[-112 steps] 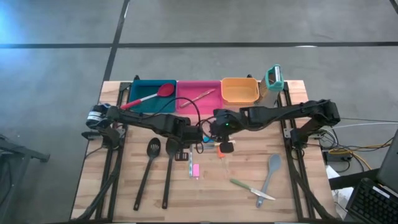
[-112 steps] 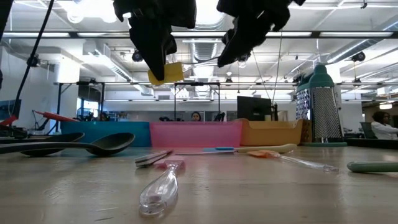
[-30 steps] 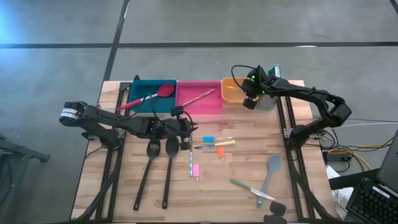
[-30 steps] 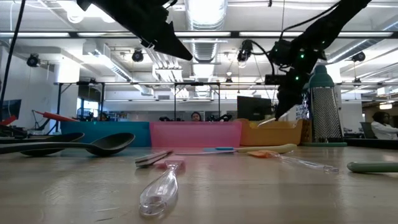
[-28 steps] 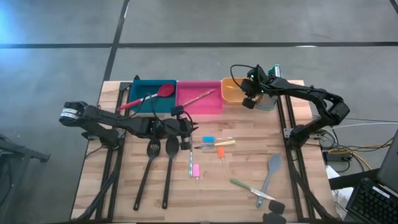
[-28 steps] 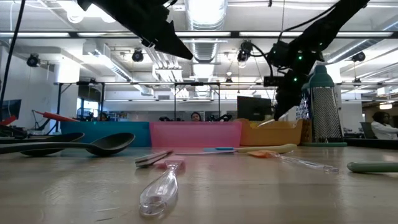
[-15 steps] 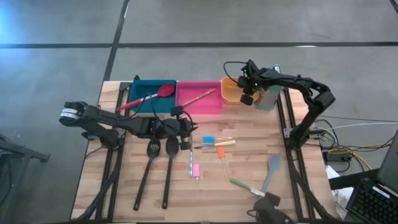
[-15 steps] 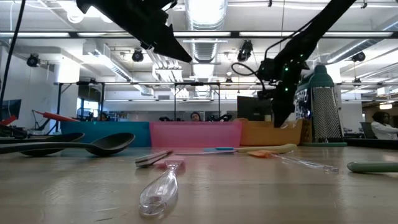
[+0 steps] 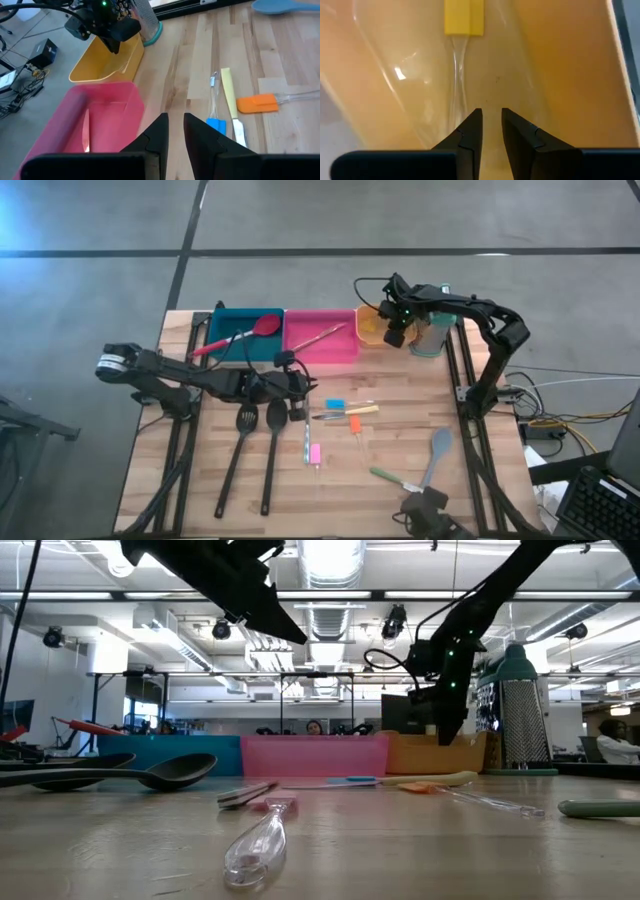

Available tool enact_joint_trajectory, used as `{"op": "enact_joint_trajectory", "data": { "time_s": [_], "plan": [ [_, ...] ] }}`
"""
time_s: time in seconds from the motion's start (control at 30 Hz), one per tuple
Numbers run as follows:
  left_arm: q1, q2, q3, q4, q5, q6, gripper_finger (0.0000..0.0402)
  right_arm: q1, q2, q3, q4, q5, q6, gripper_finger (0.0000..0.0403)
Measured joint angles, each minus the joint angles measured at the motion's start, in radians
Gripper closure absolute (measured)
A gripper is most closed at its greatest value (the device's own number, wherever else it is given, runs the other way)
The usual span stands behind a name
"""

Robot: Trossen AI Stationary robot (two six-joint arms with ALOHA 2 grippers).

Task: Pick & Place Kitchen Items
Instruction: Put the left black serving spoon into the blue bin

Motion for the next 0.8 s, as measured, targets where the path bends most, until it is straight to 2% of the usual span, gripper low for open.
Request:
{"op": "enact_joint_trajectory", "data": {
  "time_s": [0.17,0.33,0.8],
  "plan": [
    [0.000,0.000,0.000,0.010,0.000,0.005,0.0341,0.024,-0.039,0.056,-0.073,0.002,0.022,0.0323],
    [0.000,0.000,-0.001,0.010,0.000,0.006,0.0344,0.077,-0.101,0.118,-0.145,0.000,0.062,0.0333],
    [0.000,0.000,-0.001,0.010,0.000,0.004,0.0344,0.358,-0.346,0.177,-0.218,-0.003,0.174,0.0359]
  ]
}}
